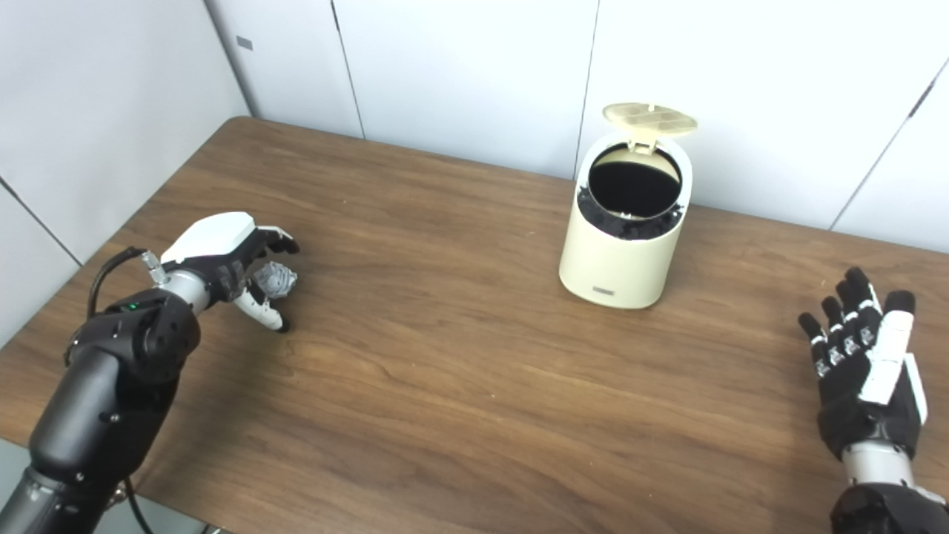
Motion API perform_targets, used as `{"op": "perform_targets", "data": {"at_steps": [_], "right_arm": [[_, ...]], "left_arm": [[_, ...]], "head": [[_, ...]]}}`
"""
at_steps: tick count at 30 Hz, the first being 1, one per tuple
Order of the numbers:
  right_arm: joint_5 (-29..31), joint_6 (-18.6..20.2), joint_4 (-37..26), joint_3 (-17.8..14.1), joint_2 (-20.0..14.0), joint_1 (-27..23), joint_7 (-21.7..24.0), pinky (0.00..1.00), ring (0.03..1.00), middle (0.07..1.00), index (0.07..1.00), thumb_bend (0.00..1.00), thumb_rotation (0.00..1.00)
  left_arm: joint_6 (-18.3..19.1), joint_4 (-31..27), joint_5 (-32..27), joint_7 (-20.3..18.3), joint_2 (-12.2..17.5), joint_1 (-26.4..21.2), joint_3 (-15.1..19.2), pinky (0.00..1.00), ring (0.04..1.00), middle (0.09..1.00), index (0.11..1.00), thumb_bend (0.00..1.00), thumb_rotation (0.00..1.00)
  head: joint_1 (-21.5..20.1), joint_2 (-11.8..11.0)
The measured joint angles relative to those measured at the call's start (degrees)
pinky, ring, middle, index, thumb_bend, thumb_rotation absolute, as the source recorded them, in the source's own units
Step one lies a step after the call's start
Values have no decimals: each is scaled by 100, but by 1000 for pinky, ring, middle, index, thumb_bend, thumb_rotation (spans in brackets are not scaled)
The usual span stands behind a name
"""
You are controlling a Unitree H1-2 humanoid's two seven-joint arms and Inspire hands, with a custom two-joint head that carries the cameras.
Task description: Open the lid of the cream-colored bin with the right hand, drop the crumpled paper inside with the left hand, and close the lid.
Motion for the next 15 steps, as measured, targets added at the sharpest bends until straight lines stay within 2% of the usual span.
{"op": "perform_targets", "data": {"at_steps": [3,15], "right_arm": [[-6,128,-44,2,8,9,-45,935,996,994,943,554,1000],[-9,134,-50,6,20,10,-77,940,997,997,939,567,1000]], "left_arm": [[0,0,-38,-25,0,-5,37,682,826,845,808,846,0],[0,1,-107,-54,1,-18,74,691,815,826,787,831,0]], "head": [[8,9],[17,62]]}}
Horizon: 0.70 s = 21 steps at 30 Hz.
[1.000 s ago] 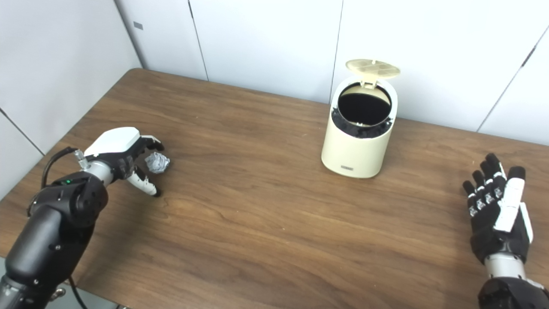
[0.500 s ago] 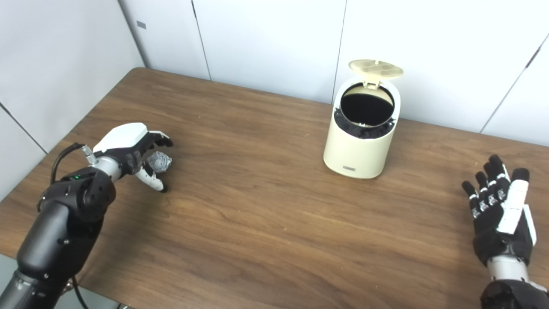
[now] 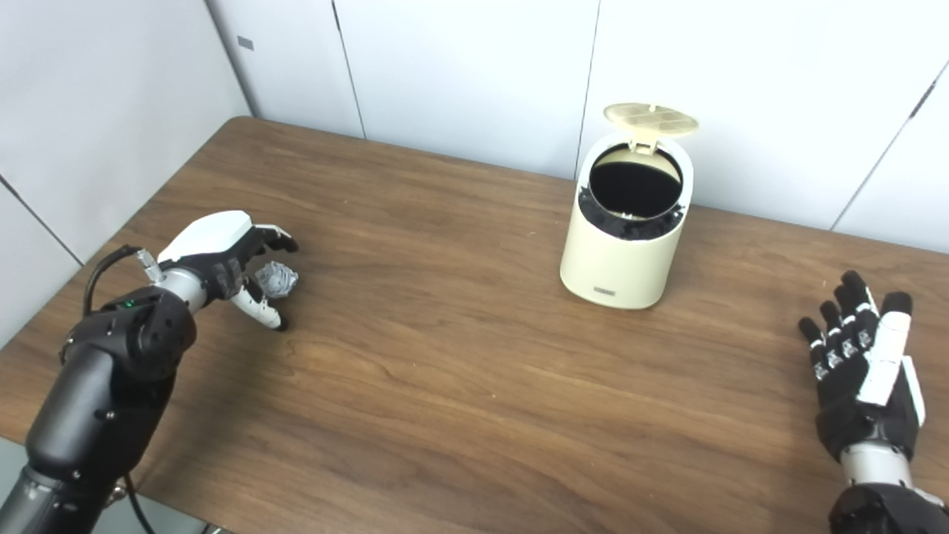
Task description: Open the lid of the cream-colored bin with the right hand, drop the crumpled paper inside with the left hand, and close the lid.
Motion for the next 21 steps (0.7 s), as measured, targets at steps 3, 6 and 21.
{"op": "perform_targets", "data": {"at_steps": [3,6,21], "right_arm": [[0,3,-2,0,0,0,-5,942,999,997,937,567,1000],[-1,15,-3,1,0,0,-5,938,993,992,931,571,1000],[-81,127,-189,33,-7,29,-20,876,951,951,892,589,1000]], "left_arm": [[0,2,4,-13,6,0,-27,683,804,817,775,830,0],[-1,35,46,-98,7,-21,-26,681,804,824,766,821,0],[-2,304,49,-84,-17,-130,-1,439,518,529,581,613,0]], "head": [[-9,9],[-9,18],[-88,35]]}}
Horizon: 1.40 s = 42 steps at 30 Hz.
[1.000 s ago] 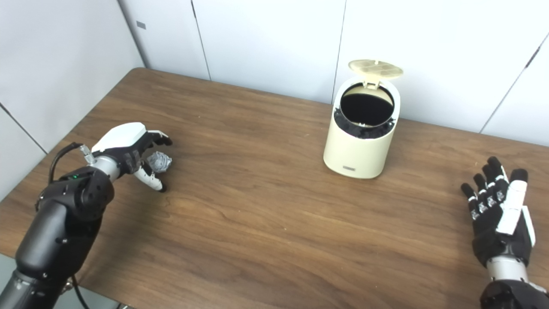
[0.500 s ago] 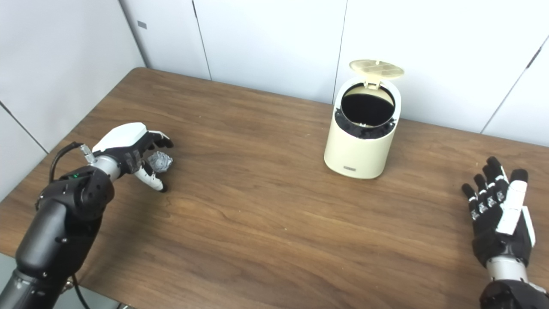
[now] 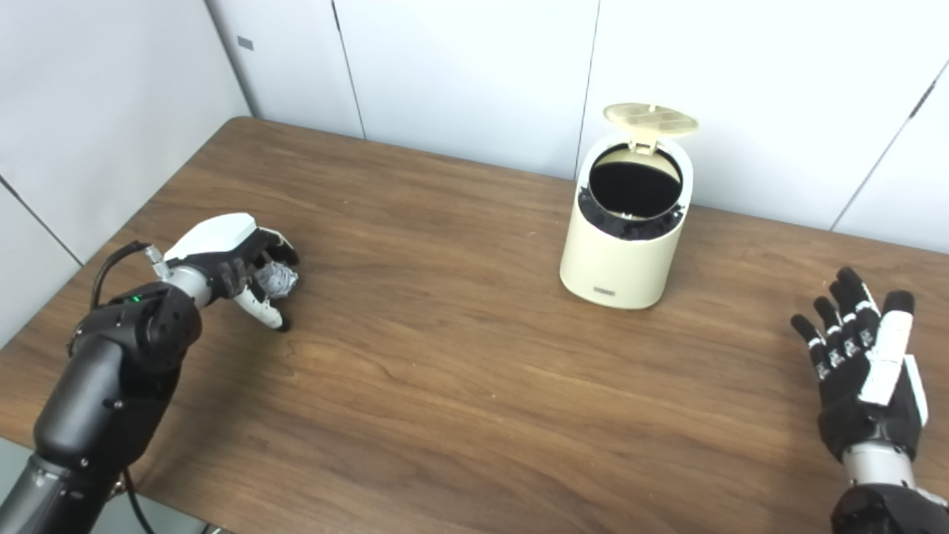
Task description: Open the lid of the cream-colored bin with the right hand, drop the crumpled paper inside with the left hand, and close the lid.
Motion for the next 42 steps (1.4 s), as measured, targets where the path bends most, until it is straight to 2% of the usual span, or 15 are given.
{"op": "perform_targets", "data": {"at_steps": [2,4,9,12,17,21,24,27,36,38,42], "right_arm": [[-2,95,-43,5,1,5,-3,882,950,948,886,582,1000],[-4,102,-101,11,0,15,-2,882,946,943,885,574,1000],[-23,118,-128,6,-15,23,-18,886,942,932,876,580,1000],[-21,116,-127,8,-22,28,-7,893,936,913,853,586,1000],[3,115,-111,-4,-53,28,31,882,922,890,819,598,1000],[26,97,-18,3,-104,27,137,888,915,876,810,604,1000],[33,91,80,-16,-132,28,141,880,902,863,800,615,1000],[47,91,80,-24,-129,26,137,865,901,866,798,601,1000],[99,-46,205,-17,-113,17,183,943,954,925,844,598,1000],[111,-153,265,-18,-104,15,196,963,953,925,847,593,1000],[76,-260,315,2,-71,6,195,956,946,921,840,599,1000]], "left_arm": [[0,82,68,73,-82,-19,41,401,446,481,530,535,0],[0,191,82,237,-121,-29,28,414,445,506,484,509,0],[-37,311,-7,866,-126,-28,-3,415,447,520,464,501,0],[-40,325,-64,1110,-126,-24,-39,416,439,528,459,499,0],[-50,352,-209,1311,-124,-1,-134,422,447,525,460,500,0],[-48,352,-222,1327,-118,1,-239,408,437,521,463,500,0],[-48,351,-229,1348,-94,3,-295,432,457,527,454,500,0],[-49,340,-269,1368,-88,2,-308,445,460,532,449,499,0],[-73,-151,-434,1669,-174,-131,-430,429,401,500,480,501,0],[-148,-167,-491,1868,-278,-235,-460,358,390,495,483,479,0],[-333,-246,-578,2179,-503,-394,-530,309,383,494,498,470,0]], "head": [[-35,-9],[-35,-9],[-35,-9],[-88,-35],[-88,-35],[-141,-53],[-158,-44],[-176,-62],[-413,-185],[-483,-211],[-711,-211]]}}
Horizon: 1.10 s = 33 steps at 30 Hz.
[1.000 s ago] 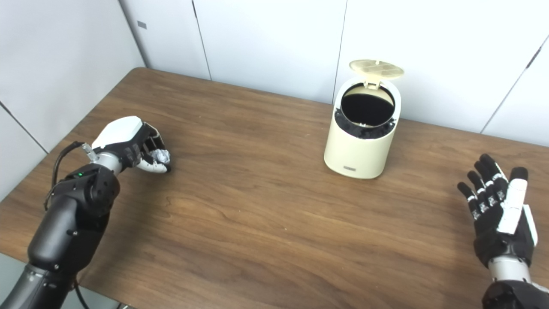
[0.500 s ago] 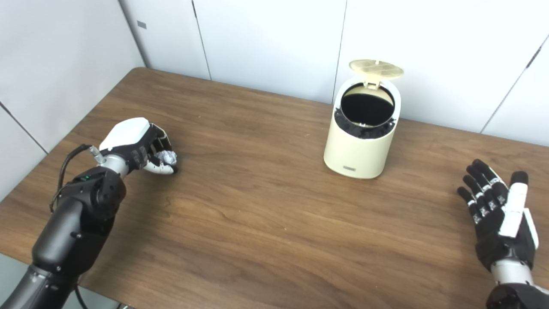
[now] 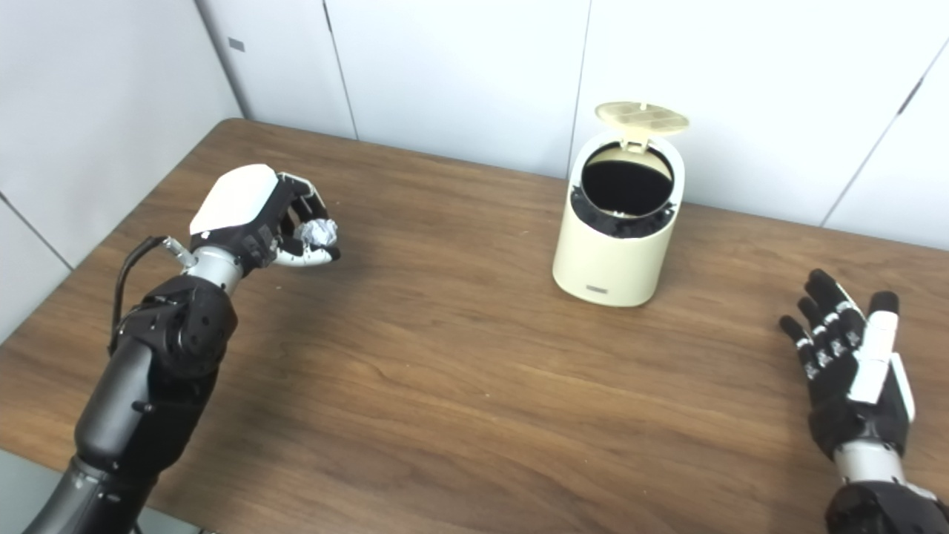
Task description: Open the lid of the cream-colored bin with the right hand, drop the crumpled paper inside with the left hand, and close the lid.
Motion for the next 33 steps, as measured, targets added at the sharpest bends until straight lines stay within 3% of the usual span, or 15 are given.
{"op": "perform_targets", "data": {"at_steps": [8,14,19,27,33], "right_arm": [[-26,-129,32,52,57,15,3,959,951,927,857,601,1000],[-52,-178,29,113,76,19,4,979,952,934,871,604,1000],[-54,-279,71,138,121,12,4,999,987,968,905,586,1000],[-60,-448,135,241,152,3,19,1000,1000,1000,947,589,1000],[-177,-547,139,295,263,9,-31,1000,1000,1000,952,585,1000]], "left_arm": [[55,-318,94,-138,-77,-488,-271,300,355,465,524,464,0],[51,-379,113,-192,-303,-805,-525,290,354,463,534,462,0],[64,-250,181,-206,-418,-1028,-770,277,372,447,517,463,0],[9,36,94,-112,-933,-1397,-1060,288,372,467,518,466,0],[10,127,102,-119,-1055,-1619,-1222,276,379,474,536,464,0]], "head": [[-448,44],[-721,-8],[-783,-70],[-1046,-193],[-1284,-255]]}}
